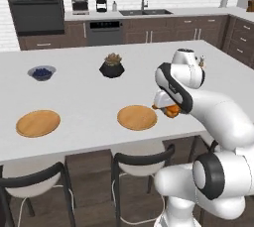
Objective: Pick the chicken drumstick and lemon wedge from their plates and place them in the bowl. Then put the bowl in the fridge.
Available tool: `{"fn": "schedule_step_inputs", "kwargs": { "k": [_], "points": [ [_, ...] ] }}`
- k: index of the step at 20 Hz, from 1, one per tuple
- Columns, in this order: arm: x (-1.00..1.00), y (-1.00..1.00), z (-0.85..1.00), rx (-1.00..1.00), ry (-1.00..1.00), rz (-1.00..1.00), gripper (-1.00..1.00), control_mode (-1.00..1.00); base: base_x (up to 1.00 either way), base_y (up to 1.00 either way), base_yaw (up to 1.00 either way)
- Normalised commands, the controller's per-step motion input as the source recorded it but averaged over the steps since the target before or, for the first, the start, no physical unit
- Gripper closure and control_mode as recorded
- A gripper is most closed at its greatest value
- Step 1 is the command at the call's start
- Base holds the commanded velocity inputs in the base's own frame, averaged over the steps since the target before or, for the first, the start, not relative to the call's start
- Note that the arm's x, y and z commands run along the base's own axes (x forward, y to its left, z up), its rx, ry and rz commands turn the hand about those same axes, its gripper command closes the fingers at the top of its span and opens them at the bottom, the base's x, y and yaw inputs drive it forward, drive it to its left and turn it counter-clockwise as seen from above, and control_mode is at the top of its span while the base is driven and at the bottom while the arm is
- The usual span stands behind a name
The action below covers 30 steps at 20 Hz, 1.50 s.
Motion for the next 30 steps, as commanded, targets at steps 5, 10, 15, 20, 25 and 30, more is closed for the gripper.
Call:
{"fn": "schedule_step_inputs", "kwargs": {
  "k": [5,10,15,20,25,30],
  "points": [
    [0.00,0.00,0.00,0.00,0.00,0.00,1.00,1.00,0.46,-0.83,0.00],
    [0.00,0.00,0.00,0.00,0.00,0.00,1.00,1.00,0.91,-0.07,0.00],
    [0.35,-0.27,-0.04,0.03,0.00,0.04,1.00,-1.00,0.29,-0.14,0.01],
    [1.00,-0.64,-0.22,0.09,0.00,0.14,1.00,-1.00,0.00,0.00,0.00],
    [0.89,-0.01,-0.33,0.00,0.03,0.00,1.00,-1.00,0.00,0.00,0.00],
    [0.48,0.00,-0.55,0.00,0.00,0.00,1.00,-1.00,0.00,0.00,0.00]
  ]
}}
